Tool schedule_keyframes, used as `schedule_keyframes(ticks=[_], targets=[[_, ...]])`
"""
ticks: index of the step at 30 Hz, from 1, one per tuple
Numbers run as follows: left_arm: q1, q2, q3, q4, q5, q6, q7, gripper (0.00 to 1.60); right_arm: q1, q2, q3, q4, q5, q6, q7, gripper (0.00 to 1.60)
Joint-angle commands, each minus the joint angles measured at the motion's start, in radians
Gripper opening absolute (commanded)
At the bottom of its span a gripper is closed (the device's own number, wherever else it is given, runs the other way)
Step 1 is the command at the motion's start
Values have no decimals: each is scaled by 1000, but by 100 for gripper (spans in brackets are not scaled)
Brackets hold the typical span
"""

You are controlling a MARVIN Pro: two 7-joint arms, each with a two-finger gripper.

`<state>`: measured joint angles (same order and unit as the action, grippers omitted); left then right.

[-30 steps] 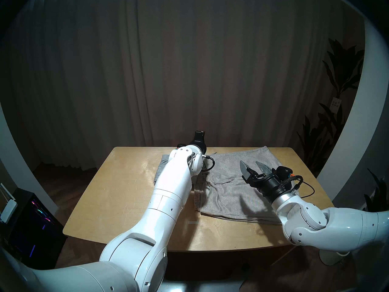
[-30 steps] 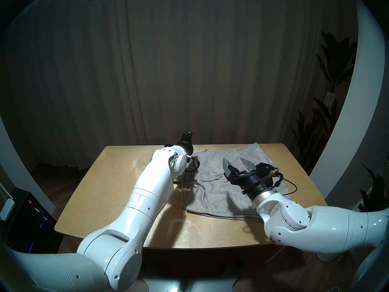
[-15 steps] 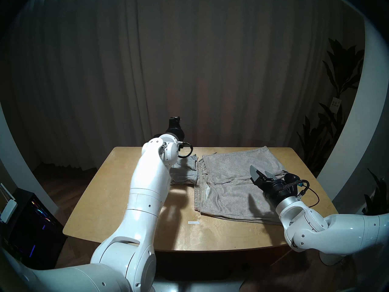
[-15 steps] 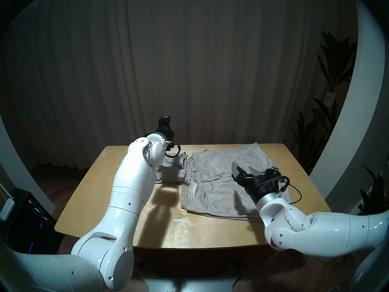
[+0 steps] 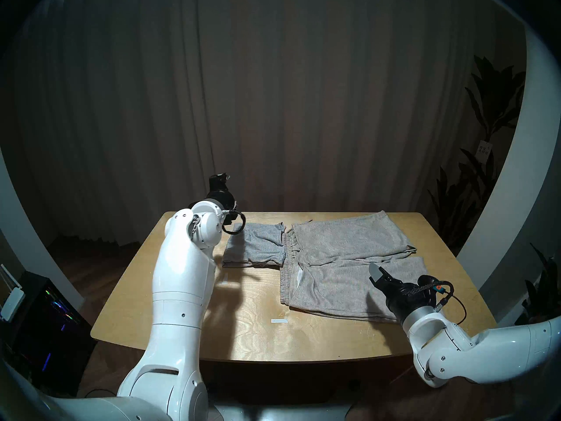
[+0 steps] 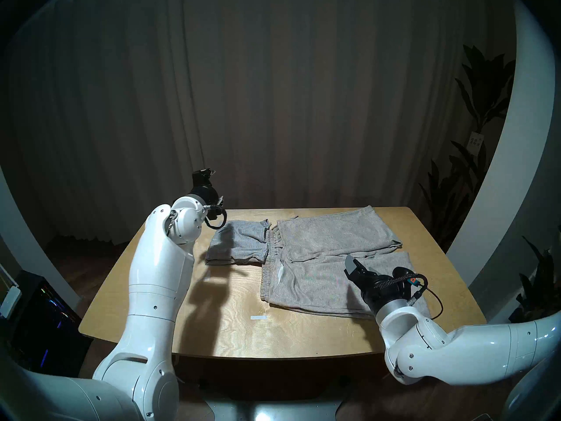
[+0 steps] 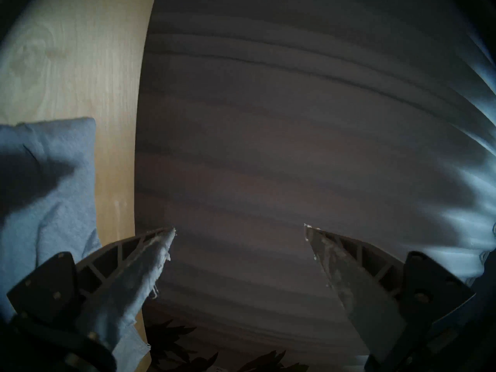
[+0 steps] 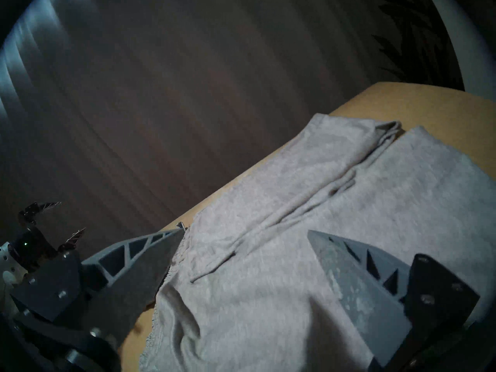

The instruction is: Fold pants twice and stack them

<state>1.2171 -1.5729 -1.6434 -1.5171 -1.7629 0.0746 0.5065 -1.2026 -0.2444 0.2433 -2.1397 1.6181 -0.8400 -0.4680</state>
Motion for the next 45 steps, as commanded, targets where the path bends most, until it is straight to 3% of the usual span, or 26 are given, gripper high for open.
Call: schedule_keyframes(ticks=[1, 5, 8, 13, 15, 16, 34, 41, 45], targets=[[78, 94, -66, -105, -4, 46, 22, 160, -29, 44, -11, -55, 33, -55, 26, 160], [132, 106, -96, -170, -26, 77, 54, 160, -36, 71, -24, -71, 49, -76, 42, 160], [152, 105, -95, -174, -34, 93, 67, 160, -36, 83, -26, -75, 55, -86, 48, 160], [246, 104, -91, -283, -67, 149, 120, 160, -39, 104, -28, -80, 76, -115, 70, 160], [247, 105, -87, -266, -71, 159, 123, 160, -38, 106, -27, -79, 78, -117, 72, 160], [269, 106, -86, -303, -78, 169, 134, 160, -39, 109, -26, -80, 82, -120, 77, 160], [493, 122, 4, -517, -184, 361, 238, 160, -58, 131, -31, -18, 140, -120, 161, 160], [572, 132, 28, -604, -234, 414, 272, 160, -47, 135, -14, 30, 149, -120, 242, 160], [602, 135, 35, -644, -263, 431, 290, 160, -25, 137, 12, 53, 190, -120, 282, 160]])
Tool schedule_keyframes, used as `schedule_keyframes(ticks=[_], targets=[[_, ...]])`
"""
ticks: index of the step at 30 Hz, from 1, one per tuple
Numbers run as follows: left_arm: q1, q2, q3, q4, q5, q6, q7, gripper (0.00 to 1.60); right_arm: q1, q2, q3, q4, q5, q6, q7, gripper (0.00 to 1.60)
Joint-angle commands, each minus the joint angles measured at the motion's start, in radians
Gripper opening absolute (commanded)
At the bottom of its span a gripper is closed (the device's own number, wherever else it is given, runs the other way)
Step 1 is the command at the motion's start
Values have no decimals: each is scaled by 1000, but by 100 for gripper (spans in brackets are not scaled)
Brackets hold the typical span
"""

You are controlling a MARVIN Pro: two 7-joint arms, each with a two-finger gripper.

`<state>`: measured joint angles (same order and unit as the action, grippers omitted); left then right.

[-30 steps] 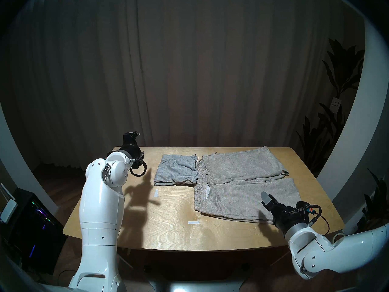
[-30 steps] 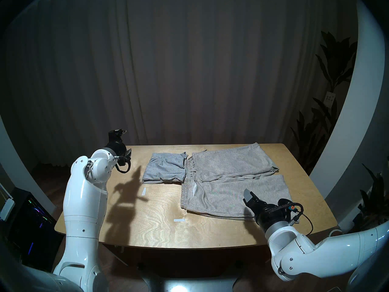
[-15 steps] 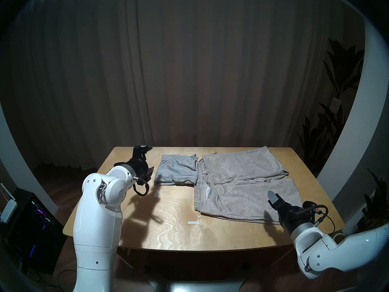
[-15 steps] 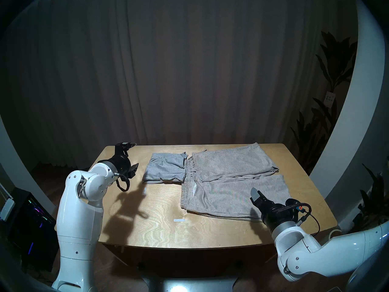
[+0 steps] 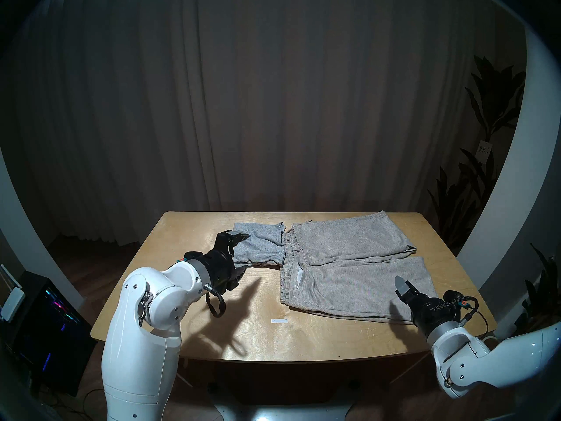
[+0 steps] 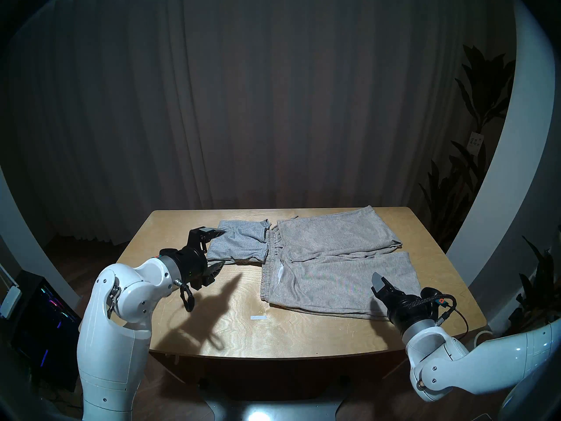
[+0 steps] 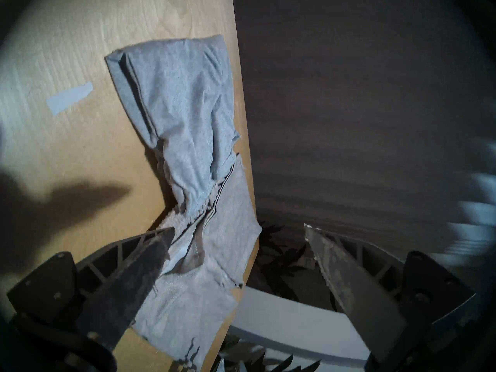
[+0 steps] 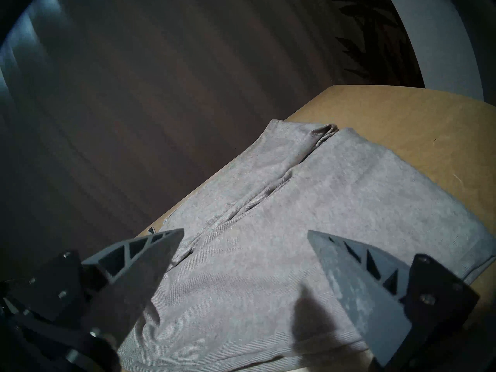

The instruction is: Fold pants twice and stack them

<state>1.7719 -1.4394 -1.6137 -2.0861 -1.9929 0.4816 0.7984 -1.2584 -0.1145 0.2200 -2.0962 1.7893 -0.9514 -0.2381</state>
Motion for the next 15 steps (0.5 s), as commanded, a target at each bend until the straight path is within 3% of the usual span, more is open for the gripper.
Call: schedule_keyframes(ticks=[1, 15], targets=[[73, 2, 14, -108, -53, 33, 16, 160, 35, 8, 45, 21, 49, -9, 89, 160], [143, 2, 41, -118, -97, 44, 71, 160, -8, -2, 23, 52, 271, -9, 136, 160]])
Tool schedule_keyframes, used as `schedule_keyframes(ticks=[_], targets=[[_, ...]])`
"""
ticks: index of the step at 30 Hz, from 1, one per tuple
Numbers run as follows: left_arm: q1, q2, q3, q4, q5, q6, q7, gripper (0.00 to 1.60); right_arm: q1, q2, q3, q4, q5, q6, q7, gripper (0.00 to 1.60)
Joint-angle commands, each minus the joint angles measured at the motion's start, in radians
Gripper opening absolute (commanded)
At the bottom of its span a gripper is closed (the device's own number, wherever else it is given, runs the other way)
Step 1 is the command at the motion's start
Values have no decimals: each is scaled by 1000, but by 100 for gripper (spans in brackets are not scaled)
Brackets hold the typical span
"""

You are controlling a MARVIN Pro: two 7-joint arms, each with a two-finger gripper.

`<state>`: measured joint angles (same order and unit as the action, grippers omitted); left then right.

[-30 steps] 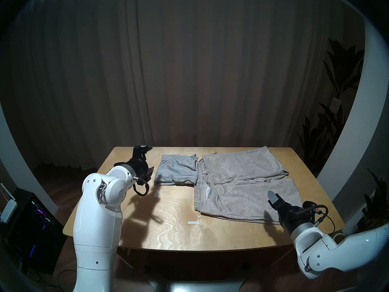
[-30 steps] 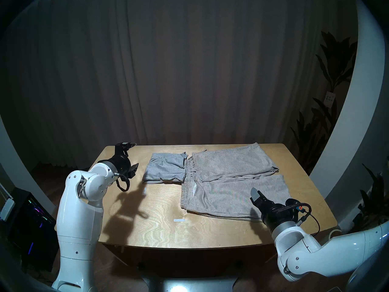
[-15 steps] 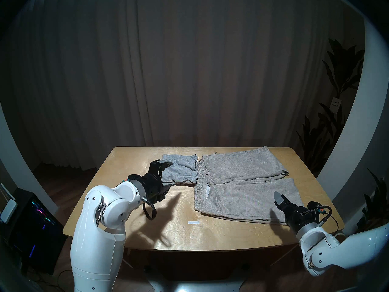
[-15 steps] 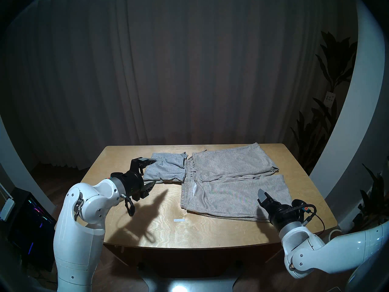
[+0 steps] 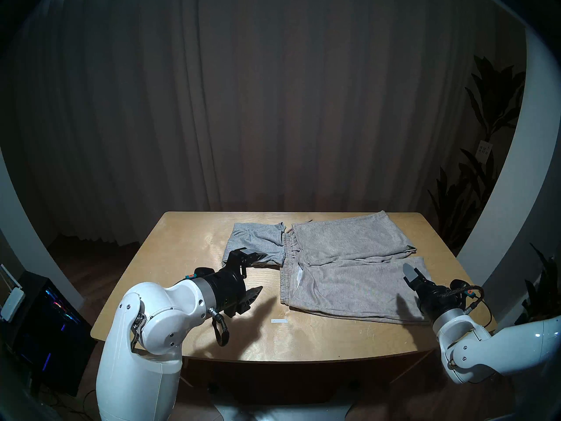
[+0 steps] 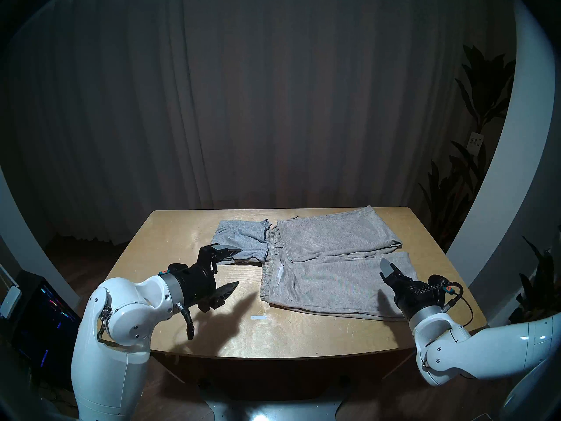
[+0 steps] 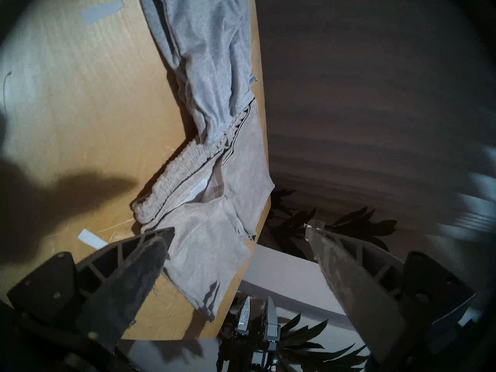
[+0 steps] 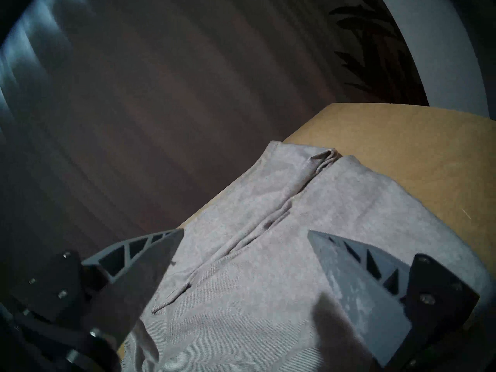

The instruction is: Fold pants twice and stack them

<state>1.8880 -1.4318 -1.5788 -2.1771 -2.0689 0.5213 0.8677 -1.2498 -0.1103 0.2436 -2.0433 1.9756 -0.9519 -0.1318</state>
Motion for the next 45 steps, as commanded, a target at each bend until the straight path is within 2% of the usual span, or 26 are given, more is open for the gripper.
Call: schedule_keyframes(ticks=[1, 13, 19, 45], targets=[[28, -6, 8, -29, -23, 5, 4, 160, -17, -7, 0, -1, 100, -8, 34, 160], [37, -8, 13, -35, -43, 12, 30, 160, -24, -8, 17, -21, 270, -8, 112, 160], [46, -10, 7, -20, -45, 8, 32, 160, -23, -22, 28, -45, 349, -8, 118, 160], [79, -23, 0, 36, -57, 6, 39, 160, -35, 3, 45, -83, 646, -8, 165, 160]])
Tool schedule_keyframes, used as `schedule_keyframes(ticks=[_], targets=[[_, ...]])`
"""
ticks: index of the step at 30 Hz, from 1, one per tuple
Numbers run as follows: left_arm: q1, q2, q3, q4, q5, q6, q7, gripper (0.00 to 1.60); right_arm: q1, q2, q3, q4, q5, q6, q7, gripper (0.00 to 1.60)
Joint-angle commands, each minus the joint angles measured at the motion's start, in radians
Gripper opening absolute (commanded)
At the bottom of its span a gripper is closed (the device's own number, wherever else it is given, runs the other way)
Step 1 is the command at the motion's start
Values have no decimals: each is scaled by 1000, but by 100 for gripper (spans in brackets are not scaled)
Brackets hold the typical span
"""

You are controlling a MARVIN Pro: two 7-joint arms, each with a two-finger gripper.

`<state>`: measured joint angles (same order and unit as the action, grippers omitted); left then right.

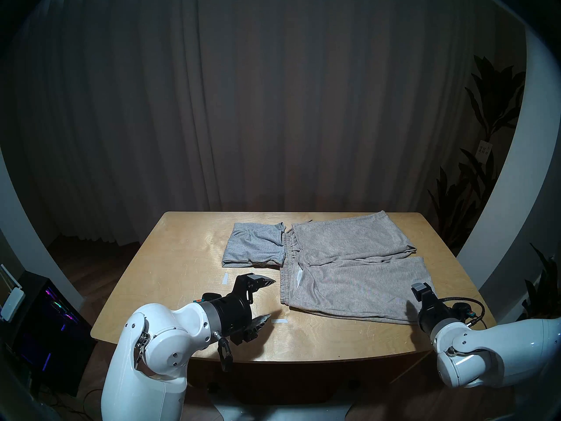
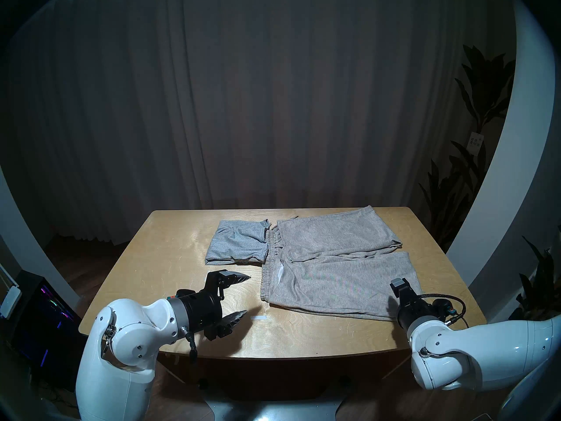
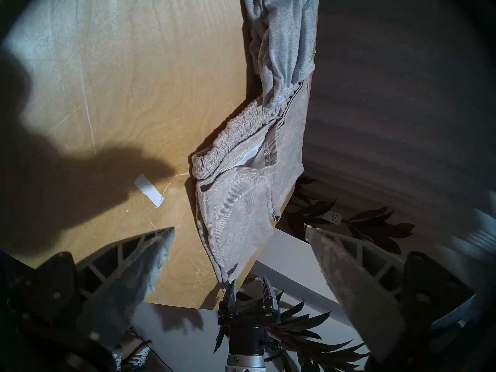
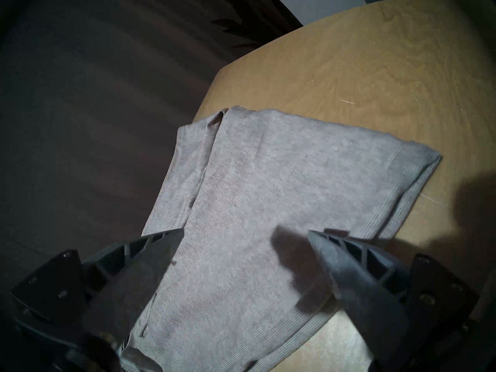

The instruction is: Fold pants twice and stack them

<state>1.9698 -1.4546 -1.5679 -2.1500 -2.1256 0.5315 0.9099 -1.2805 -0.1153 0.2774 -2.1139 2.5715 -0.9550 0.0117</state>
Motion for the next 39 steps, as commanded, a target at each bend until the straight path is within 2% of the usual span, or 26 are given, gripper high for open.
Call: schedule_keyframes(ticks=[1, 11, 24, 30, 39], targets=[[-3, 2, -14, 11, 1, -4, -3, 160, -5, 8, 11, -13, 60, -5, 24, 160], [-14, 19, -58, 46, 4, 0, -1, 160, -1, 10, 25, -4, 163, 3, 45, 160], [-38, 27, -31, 70, -2, 19, -1, 160, 3, 11, 47, -26, 272, 21, 81, 160], [-45, 34, -25, 79, -2, 25, -1, 160, 4, 12, 51, -49, 308, 41, 96, 160], [-65, 46, -24, 95, 0, 34, -2, 160, 10, 13, 63, -84, 308, 70, 123, 160]])
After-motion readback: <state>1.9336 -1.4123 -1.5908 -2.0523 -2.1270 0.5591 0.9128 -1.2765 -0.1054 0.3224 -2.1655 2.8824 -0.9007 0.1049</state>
